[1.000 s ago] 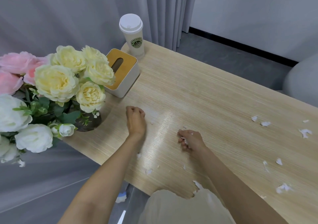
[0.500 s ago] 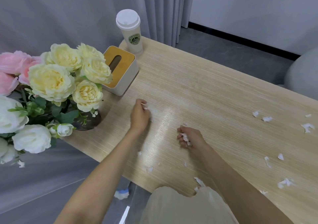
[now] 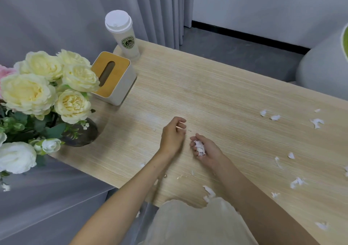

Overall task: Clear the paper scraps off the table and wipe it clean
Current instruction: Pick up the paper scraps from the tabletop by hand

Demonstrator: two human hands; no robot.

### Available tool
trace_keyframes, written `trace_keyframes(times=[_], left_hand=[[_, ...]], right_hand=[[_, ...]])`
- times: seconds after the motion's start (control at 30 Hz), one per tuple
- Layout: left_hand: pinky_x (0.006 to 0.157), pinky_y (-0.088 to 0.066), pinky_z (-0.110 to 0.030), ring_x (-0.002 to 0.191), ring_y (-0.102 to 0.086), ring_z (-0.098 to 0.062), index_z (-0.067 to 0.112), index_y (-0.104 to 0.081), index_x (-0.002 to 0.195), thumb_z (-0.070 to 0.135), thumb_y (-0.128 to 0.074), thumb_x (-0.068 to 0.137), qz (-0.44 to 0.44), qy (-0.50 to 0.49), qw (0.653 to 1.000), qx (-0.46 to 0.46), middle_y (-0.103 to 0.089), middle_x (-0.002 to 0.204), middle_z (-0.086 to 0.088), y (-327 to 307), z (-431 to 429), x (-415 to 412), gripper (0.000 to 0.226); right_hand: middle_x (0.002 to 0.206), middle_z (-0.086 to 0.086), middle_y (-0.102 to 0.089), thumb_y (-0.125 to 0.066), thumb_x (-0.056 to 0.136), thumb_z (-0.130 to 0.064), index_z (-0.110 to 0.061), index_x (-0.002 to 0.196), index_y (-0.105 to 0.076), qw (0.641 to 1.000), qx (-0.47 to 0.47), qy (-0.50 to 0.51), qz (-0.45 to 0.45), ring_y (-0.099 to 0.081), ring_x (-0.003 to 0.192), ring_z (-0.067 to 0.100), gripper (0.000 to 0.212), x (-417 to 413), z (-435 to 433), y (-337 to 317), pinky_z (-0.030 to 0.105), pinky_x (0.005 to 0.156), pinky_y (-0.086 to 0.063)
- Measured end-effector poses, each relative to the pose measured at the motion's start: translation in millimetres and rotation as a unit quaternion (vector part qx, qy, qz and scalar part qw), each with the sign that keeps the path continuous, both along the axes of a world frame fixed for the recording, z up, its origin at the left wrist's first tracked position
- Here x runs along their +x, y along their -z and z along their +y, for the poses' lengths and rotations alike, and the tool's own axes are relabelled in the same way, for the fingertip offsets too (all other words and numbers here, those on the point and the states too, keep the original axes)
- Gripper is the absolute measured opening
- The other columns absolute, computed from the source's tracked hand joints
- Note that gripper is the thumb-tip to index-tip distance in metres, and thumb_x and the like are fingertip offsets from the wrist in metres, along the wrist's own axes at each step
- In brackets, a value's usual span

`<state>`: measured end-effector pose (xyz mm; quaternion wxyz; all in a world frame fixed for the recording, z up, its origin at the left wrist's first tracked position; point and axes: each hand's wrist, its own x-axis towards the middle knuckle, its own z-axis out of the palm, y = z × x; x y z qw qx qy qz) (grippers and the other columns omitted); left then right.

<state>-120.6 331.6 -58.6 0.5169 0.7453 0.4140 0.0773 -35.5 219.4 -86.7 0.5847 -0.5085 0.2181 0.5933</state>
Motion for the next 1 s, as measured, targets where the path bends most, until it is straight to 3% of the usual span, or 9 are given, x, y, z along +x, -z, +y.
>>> trace_keyframes(times=[0.17, 0.33, 0.5, 0.57, 0.67, 0.9, 1.0], left_hand=[[0.078, -0.045, -0.033, 0.094, -0.053, -0.018, 0.014, -0.057, 0.104, 0.021, -0.063, 0.088, 0.157, 0.117, 0.972, 0.134, -0.054, 0.104, -0.001, 29, -7, 26, 0.018], [0.074, -0.045, -0.036, 0.092, -0.053, -0.023, 0.011, -0.059, 0.088, 0.012, -0.056, 0.092, 0.161, 0.105, 0.964, 0.181, -0.055, 0.100, -0.005, 39, -12, 30, 0.005], [0.077, -0.027, -0.020, 0.095, -0.040, -0.015, 0.013, -0.058, 0.083, 0.011, -0.059, 0.089, 0.139, -0.027, 0.964, 0.224, -0.046, 0.107, 0.001, 32, 12, -11, 0.007], [0.080, -0.025, -0.022, 0.101, -0.040, -0.019, 0.013, -0.059, 0.083, 0.011, -0.062, 0.088, 0.161, -0.060, 0.952, 0.254, -0.046, 0.111, 0.000, 31, 28, -34, 0.006], [0.078, -0.030, -0.024, 0.102, -0.043, -0.021, 0.012, -0.061, 0.085, 0.012, -0.060, 0.089, 0.188, -0.051, 0.953, 0.232, -0.051, 0.107, -0.002, 33, 46, -48, 0.005], [0.063, -0.035, -0.027, 0.078, -0.053, -0.017, 0.012, -0.058, 0.087, -0.001, -0.051, 0.085, 0.178, -0.046, 0.972, 0.149, -0.058, 0.086, 0.001, 33, 54, -39, 0.015], [0.062, -0.040, -0.027, 0.070, -0.054, -0.012, 0.016, -0.056, 0.093, 0.006, -0.055, 0.087, 0.115, -0.088, 0.986, 0.084, -0.057, 0.075, 0.006, 14, 39, -42, 0.012]], right_hand=[[0.061, 0.007, -0.056, -0.044, 0.098, -0.027, -0.006, 0.081, -0.059, 0.999, -0.023, 0.030, -0.009, -0.046, 0.037, 0.008, 0.030, 6, -21, -1, 0.015, 0.035, -0.033], [0.059, 0.005, -0.056, -0.042, 0.098, -0.025, -0.007, 0.082, -0.059, 0.998, -0.031, 0.041, -0.020, -0.046, 0.040, 0.008, 0.030, 4, -30, 3, 0.016, 0.036, -0.033], [0.062, 0.006, -0.056, -0.042, 0.098, -0.023, -0.006, 0.082, -0.060, 0.999, -0.016, 0.031, -0.009, -0.048, 0.038, 0.008, 0.029, -4, -19, 10, 0.015, 0.035, -0.034], [0.065, 0.008, -0.056, -0.043, 0.098, -0.023, -0.006, 0.083, -0.060, 1.000, -0.015, 0.013, -0.016, -0.049, 0.039, 0.008, 0.028, -7, -13, 13, 0.016, 0.035, -0.036], [0.072, 0.010, -0.053, -0.042, 0.098, -0.024, -0.006, 0.085, -0.060, 1.000, -0.017, -0.010, -0.016, -0.050, 0.038, 0.008, 0.028, -13, -4, 15, 0.016, 0.035, -0.036], [0.068, 0.009, -0.055, -0.040, 0.099, -0.025, -0.005, 0.084, -0.059, 1.000, -0.007, 0.005, 0.006, -0.049, 0.037, 0.008, 0.031, -20, -1, 9, 0.016, 0.035, -0.036], [0.067, 0.009, -0.057, -0.041, 0.099, -0.025, -0.004, 0.086, -0.060, 1.000, -0.008, 0.007, 0.014, -0.052, 0.042, 0.010, 0.031, -19, -1, 7, 0.016, 0.038, -0.039]])
